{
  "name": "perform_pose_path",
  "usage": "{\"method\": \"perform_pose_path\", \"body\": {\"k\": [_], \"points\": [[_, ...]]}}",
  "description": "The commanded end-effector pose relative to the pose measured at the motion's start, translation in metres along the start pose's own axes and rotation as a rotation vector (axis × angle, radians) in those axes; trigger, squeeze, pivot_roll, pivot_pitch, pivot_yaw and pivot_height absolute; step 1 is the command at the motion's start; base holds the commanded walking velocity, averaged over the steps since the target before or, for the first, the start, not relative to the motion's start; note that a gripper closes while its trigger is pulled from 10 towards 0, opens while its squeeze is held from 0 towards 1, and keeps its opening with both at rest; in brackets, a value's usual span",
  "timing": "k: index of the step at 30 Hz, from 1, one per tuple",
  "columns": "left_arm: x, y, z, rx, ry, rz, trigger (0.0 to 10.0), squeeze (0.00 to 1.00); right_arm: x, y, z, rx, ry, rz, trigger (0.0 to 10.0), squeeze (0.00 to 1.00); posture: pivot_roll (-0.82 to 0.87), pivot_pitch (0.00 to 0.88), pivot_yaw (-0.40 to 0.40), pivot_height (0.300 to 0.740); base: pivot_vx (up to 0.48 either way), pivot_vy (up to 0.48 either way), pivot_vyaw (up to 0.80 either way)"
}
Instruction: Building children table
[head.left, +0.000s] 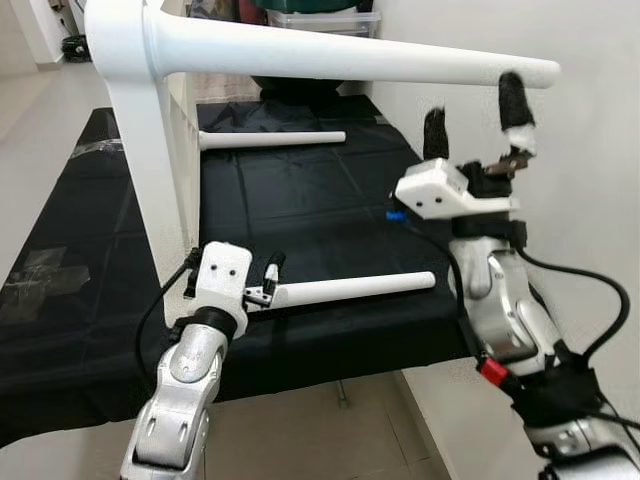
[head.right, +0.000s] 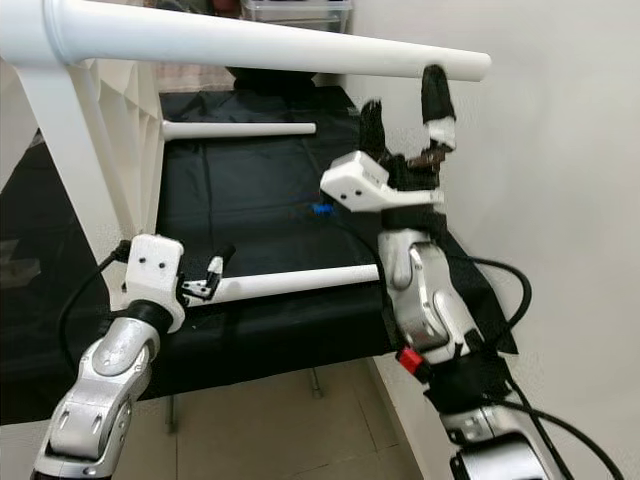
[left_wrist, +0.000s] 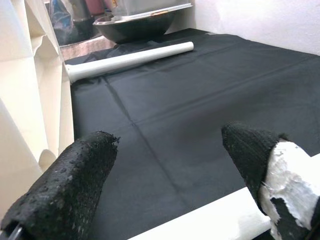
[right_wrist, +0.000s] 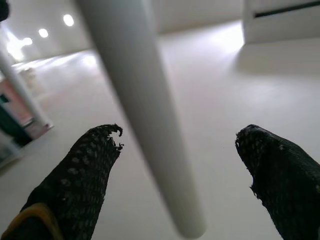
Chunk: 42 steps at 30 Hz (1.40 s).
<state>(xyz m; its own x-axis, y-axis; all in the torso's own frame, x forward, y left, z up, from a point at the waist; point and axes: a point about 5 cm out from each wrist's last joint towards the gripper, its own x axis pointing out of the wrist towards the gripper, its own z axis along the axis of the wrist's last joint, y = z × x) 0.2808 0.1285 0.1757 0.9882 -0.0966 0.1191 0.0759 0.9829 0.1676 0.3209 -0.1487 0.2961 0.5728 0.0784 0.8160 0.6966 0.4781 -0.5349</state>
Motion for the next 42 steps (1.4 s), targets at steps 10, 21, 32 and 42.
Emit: {"method": "perform_pose_path", "body": {"k": [10,21,32,42], "points": [[0.009,0.010,-0.018,-0.006,0.039,0.034,10.0,0.00,0.021,0.008,0.000,-0.050,-0.057,-0.024,10.0,0.00,0.09,0.113,-0.063,0.740,0.000,0.000,0.00],[0.013,0.010,-0.015,-0.012,0.015,0.036,10.0,0.00,0.042,0.022,-0.003,-0.137,-0.051,-0.005,10.0,0.00,0.08,0.121,-0.066,0.740,0.000,0.000,0.00],[0.012,0.007,-0.015,-0.015,0.002,0.038,10.0,0.00,0.056,0.027,-0.004,-0.168,-0.011,-0.046,10.0,0.00,0.09,0.116,-0.074,0.740,0.000,0.000,0.00],[0.010,0.012,-0.019,-0.007,0.009,0.053,10.0,0.00,0.066,0.018,-0.002,-0.153,-0.002,-0.159,0.0,0.00,0.09,0.104,-0.078,0.740,0.000,0.000,0.00]]}}
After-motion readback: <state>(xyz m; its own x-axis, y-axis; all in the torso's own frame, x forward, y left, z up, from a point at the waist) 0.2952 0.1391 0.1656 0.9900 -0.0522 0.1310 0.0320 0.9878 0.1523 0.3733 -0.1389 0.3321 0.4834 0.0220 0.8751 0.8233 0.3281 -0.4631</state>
